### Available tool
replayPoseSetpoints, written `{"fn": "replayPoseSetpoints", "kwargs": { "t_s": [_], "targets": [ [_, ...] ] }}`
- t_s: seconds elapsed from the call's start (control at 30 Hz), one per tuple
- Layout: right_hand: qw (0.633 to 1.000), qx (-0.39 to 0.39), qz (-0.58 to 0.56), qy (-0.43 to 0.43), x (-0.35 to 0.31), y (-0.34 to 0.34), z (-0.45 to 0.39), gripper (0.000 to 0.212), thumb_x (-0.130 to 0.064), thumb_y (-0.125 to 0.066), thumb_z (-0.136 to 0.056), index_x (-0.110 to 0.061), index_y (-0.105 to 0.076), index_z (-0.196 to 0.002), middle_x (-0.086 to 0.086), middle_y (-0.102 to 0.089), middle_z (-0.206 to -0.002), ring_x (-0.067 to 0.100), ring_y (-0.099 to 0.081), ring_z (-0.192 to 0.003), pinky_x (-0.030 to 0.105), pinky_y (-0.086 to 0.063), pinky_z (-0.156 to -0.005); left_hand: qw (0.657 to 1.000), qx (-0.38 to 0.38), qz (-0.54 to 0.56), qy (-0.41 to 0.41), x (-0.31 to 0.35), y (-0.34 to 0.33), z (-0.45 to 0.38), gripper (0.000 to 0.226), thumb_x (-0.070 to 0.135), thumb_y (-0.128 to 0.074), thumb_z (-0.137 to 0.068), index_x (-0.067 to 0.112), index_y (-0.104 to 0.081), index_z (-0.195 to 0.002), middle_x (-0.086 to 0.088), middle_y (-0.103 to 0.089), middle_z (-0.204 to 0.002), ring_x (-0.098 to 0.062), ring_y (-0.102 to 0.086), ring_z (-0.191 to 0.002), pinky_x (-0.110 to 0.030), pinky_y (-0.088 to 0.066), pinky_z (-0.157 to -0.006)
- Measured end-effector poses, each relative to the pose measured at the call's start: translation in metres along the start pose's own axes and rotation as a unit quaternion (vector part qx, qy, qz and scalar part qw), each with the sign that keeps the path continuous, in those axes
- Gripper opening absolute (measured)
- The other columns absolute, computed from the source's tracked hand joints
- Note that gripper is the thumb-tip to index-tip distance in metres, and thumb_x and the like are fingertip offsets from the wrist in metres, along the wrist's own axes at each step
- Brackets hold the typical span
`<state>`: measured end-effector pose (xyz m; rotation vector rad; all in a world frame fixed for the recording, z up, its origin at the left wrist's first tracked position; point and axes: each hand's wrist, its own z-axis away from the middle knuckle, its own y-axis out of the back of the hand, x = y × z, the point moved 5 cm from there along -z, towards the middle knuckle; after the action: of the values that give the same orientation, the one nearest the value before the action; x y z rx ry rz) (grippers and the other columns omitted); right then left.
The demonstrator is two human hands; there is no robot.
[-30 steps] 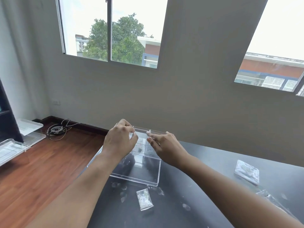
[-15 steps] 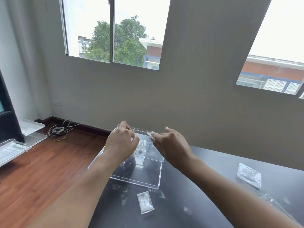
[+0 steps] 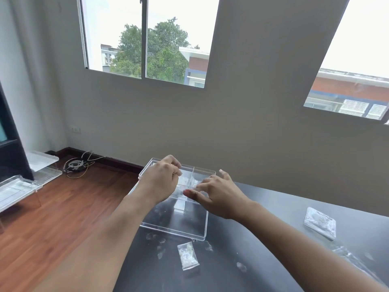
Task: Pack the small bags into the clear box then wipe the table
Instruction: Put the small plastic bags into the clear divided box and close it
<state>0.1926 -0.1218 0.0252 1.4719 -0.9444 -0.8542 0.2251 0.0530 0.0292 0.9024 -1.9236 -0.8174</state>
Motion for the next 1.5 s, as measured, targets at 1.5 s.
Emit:
{"fn": "replayPoseSetpoints", "kwargs": {
  "t_s": [1.5],
  "targets": [
    [0.974,0.105,-0.106,-0.169,0.069,0.047,0.197,0.037,-0.049,-0.070,-0.092,-0.027,-0.074,-0.121,-0.007,-0.064,-0.128,0.016,-0.060,-0.117,0.037,-0.041,-0.106,0.986,-0.066,-0.025,-0.153,0.070,0.039,0.158,0.038,0.070,-0.050,-0.086,0.040,-0.071,-0.096,0.025,-0.063,-0.092,0.004,-0.058,-0.084,-0.035,-0.042,-0.089]
  ]
}}
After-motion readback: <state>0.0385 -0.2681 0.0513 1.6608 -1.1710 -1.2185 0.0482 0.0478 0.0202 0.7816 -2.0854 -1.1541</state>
